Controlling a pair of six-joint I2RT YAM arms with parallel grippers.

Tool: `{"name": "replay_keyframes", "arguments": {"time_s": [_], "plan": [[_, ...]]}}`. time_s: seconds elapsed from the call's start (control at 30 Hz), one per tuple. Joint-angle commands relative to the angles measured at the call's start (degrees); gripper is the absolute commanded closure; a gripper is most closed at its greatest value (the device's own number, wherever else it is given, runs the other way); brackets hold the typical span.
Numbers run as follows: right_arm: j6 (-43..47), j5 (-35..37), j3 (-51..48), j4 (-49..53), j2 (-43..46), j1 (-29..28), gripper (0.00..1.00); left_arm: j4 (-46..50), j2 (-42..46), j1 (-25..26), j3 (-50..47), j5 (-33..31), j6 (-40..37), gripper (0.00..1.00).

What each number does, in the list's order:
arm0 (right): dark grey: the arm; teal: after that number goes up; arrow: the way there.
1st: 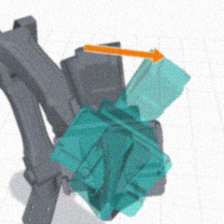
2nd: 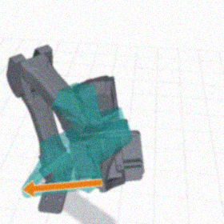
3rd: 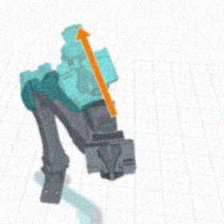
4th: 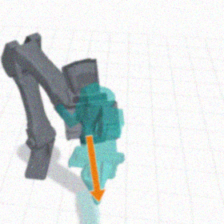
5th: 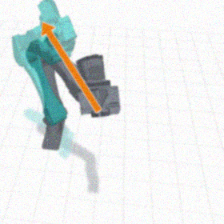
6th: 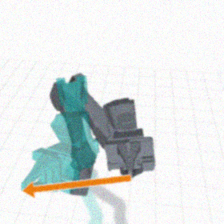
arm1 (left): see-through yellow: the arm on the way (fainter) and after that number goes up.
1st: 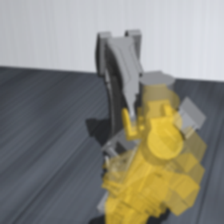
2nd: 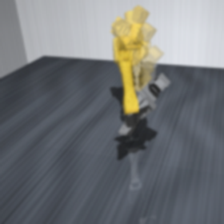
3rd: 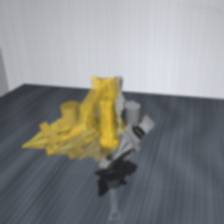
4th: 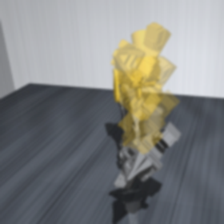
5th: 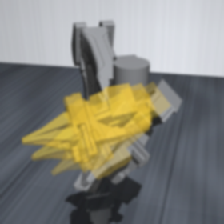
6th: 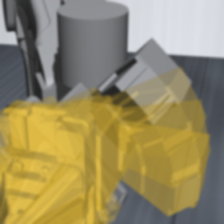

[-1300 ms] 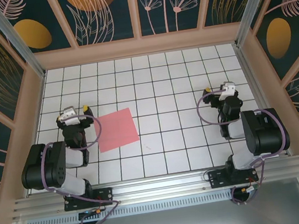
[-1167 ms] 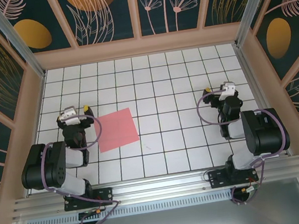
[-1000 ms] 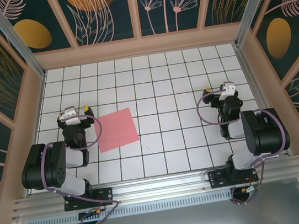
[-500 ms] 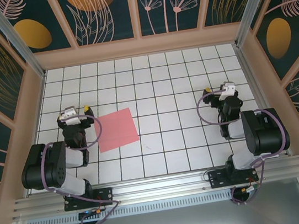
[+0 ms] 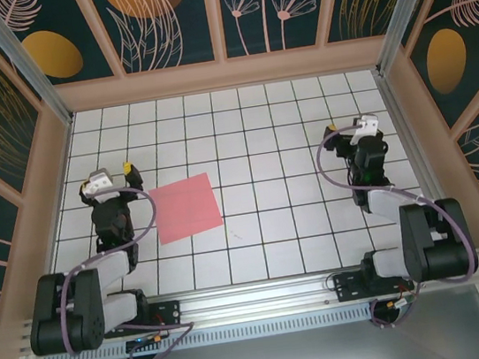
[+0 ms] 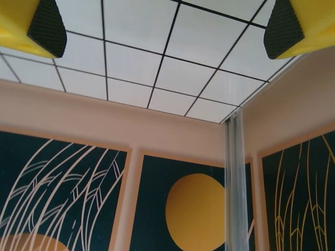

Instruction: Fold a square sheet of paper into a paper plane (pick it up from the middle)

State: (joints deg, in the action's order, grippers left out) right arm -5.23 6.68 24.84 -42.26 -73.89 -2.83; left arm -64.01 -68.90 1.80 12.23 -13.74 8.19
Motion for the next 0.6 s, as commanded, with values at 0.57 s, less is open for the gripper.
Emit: {"name": "replay_keyframes", "arguments": {"time_s": [0.57], "plan": [[-19.11, 8.22, 31.74, 47.83, -20.04, -39.55, 0.17, 65.17, 9.48, -0.4, 25.77, 12.74, 24.76, 0.01]]}}
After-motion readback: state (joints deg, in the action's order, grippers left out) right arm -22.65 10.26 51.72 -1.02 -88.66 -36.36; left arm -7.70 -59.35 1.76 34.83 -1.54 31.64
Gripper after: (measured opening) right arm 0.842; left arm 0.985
